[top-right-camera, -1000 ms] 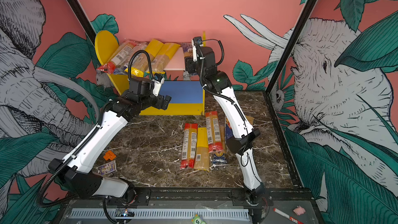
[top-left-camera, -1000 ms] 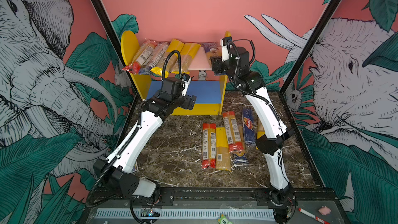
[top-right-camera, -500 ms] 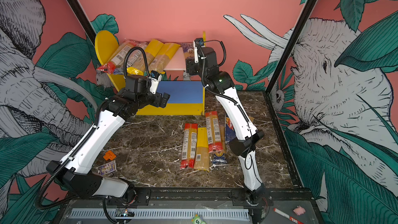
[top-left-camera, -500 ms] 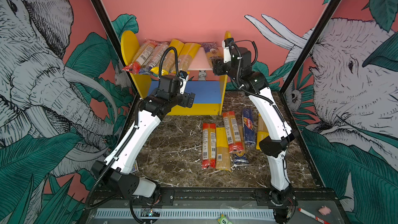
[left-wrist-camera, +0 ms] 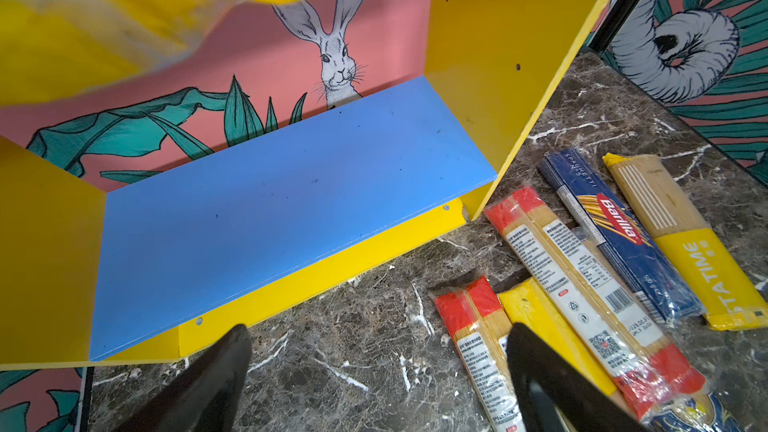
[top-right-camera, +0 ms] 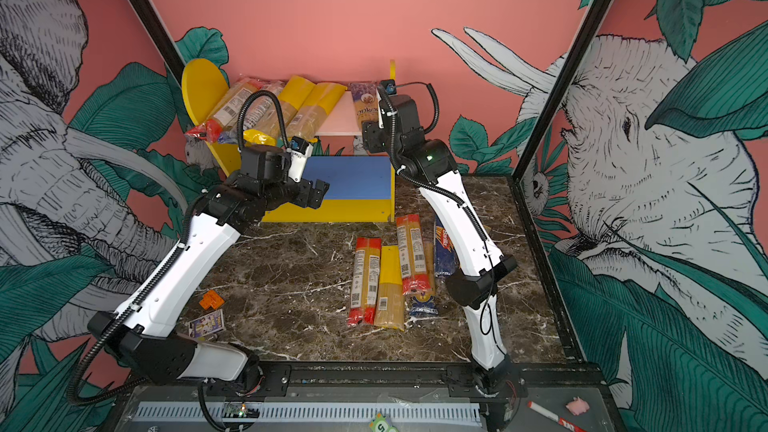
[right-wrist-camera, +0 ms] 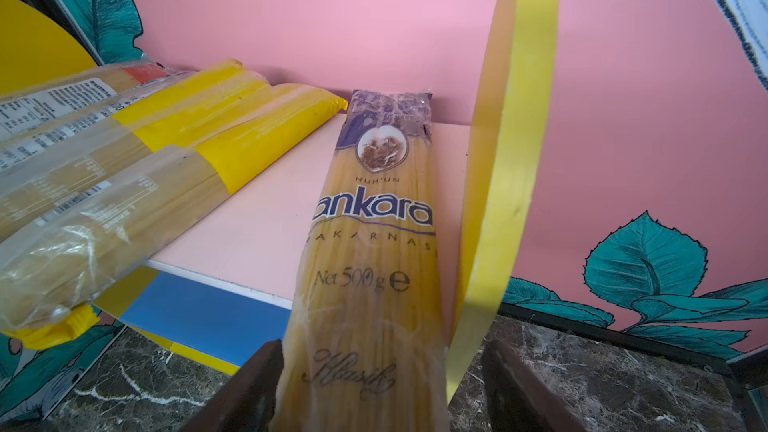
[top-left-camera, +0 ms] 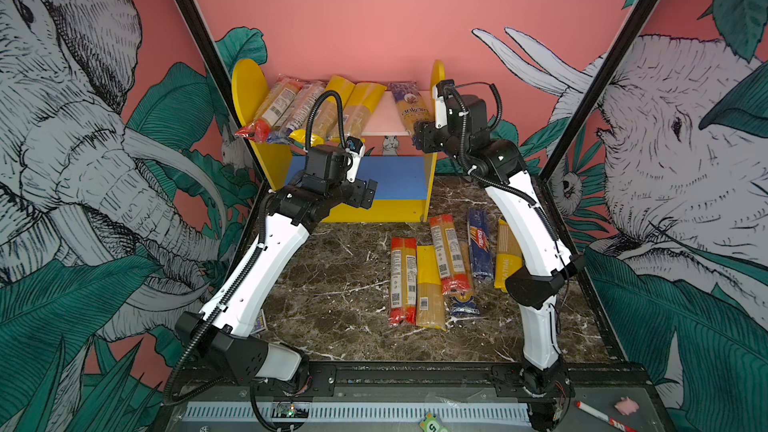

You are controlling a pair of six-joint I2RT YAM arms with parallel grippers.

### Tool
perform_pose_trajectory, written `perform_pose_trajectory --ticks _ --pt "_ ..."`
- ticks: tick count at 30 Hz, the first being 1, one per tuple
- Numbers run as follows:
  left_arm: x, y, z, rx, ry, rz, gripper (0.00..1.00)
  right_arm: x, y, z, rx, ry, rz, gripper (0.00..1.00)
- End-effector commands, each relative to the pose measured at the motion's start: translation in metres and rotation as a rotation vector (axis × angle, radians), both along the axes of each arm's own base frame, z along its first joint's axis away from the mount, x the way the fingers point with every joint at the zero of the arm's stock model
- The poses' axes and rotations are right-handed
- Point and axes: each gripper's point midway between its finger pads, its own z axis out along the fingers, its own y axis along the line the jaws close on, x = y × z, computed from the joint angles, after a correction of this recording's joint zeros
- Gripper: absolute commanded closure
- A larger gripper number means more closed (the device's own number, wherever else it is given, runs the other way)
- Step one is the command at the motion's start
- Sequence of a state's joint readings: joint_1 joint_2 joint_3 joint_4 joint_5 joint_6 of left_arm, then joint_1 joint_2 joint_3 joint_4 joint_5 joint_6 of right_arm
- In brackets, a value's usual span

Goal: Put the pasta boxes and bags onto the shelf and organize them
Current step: 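Stand the Ankara bag upright on the top shelf beside the yellow post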

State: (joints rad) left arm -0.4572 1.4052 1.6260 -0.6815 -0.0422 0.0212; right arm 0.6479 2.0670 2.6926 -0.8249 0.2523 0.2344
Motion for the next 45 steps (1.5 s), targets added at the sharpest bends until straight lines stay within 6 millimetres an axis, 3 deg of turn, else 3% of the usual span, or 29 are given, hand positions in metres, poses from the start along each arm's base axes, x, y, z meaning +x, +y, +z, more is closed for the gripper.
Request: perform_pose_trajectory --ticks 1,16,20,25,31,37,45 --pt "-0.010 0.005 0.014 -0.012 -0.041 -0.011 0.03 -0.005 0.005 -0.001 0.021 0.014 0.001 0.25" --pt "-0.013 0.011 0.012 0.012 -0.051 -0.006 0.03 -0.002 0.024 -0.017 0.029 0.043 0.016 0.26" --pt "-0.015 0.013 0.013 0.017 -0.055 0.000 0.03 -0.002 0.030 -0.020 0.048 0.056 0.033 0.32" --pt "-0.016 0.014 0.011 0.015 -0.049 0.005 0.03 -0.004 0.037 -0.024 0.051 0.068 0.045 0.48" --pt "-0.016 0.015 0.012 0.018 -0.051 0.008 0.03 -0.006 0.043 -0.024 0.057 0.064 0.051 0.51" --pt "-0.016 0.017 0.011 0.027 -0.052 0.011 0.03 -0.008 0.053 -0.029 0.073 0.079 0.069 0.48" --pt "-0.017 0.020 0.010 0.031 -0.055 0.019 0.03 -0.009 0.059 -0.034 0.070 0.089 0.070 0.63"
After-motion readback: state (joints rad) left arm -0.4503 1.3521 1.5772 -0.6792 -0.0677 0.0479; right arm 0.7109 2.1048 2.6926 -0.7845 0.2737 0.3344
